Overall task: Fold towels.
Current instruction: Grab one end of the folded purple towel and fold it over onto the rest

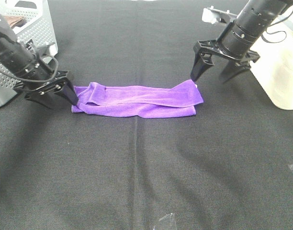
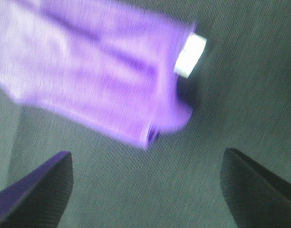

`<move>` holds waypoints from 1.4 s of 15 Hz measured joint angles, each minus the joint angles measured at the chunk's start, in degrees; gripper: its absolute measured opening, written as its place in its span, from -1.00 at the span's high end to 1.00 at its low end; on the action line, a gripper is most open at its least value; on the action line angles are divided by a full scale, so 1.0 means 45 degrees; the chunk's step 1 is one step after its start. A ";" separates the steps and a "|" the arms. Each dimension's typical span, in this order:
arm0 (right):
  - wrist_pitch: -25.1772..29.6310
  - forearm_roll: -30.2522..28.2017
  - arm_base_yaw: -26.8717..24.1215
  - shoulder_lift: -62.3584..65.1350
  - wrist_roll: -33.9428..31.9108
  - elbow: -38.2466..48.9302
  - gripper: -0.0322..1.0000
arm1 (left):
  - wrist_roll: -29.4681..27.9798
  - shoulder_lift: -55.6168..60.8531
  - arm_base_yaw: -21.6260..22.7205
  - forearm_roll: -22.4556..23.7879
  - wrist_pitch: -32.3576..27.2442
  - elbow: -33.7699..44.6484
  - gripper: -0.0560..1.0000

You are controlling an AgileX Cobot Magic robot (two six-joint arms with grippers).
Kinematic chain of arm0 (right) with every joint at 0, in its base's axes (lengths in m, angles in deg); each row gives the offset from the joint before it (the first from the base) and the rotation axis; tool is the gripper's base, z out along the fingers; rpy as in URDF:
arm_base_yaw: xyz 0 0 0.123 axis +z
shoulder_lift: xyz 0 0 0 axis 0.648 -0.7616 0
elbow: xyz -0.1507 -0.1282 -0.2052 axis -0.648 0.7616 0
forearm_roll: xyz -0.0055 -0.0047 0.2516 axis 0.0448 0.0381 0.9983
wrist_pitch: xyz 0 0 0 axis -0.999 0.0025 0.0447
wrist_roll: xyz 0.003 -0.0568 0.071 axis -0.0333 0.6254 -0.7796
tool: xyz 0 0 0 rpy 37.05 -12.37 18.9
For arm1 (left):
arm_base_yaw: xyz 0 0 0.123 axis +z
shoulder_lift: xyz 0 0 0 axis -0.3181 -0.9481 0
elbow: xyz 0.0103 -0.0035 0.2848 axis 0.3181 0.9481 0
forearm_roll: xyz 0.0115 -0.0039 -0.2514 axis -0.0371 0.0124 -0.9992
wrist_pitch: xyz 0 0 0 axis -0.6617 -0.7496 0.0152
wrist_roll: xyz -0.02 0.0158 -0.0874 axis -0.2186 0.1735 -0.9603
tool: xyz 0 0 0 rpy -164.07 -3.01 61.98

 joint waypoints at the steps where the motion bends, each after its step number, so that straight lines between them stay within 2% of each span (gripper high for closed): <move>1: 0.0242 -0.0025 0.0000 0.0000 -0.0025 0.0000 -0.61 | 0.0064 -0.0013 0.0000 -0.0025 0.0242 -0.0076 -0.39; 3: 0.0611 -0.0025 0.0000 0.0000 -0.0102 0.0000 -0.61 | -0.0331 -0.0013 0.0000 -0.0458 0.0598 -0.0127 -0.40; 7: 0.0713 -0.0025 0.0000 0.0000 -0.0357 0.0000 -0.61 | -0.0458 -0.0229 0.0013 -0.0942 0.0484 -0.0535 -0.72; 14: 0.1159 -0.0025 0.0000 0.0000 -0.0369 0.0000 -0.61 | -0.0802 -0.2788 0.0166 -0.1311 -0.3247 -0.4533 -0.74; 16: 0.1184 -0.0038 0.0000 0.0000 -0.0369 0.0000 -0.61 | -0.0840 -0.3323 0.0216 -0.1706 -0.4202 -0.5348 -0.74; 19: 0.1184 -0.0038 0.0000 0.0000 -0.0369 0.0000 -0.61 | -0.0866 -0.3718 0.0089 -0.2139 -0.4533 -0.5679 -0.74; 21: 0.1273 -0.0038 0.0000 0.0000 -0.0369 0.0000 -0.61 | -0.0879 -0.3845 -0.0509 -0.2330 -0.4533 -0.5755 -0.72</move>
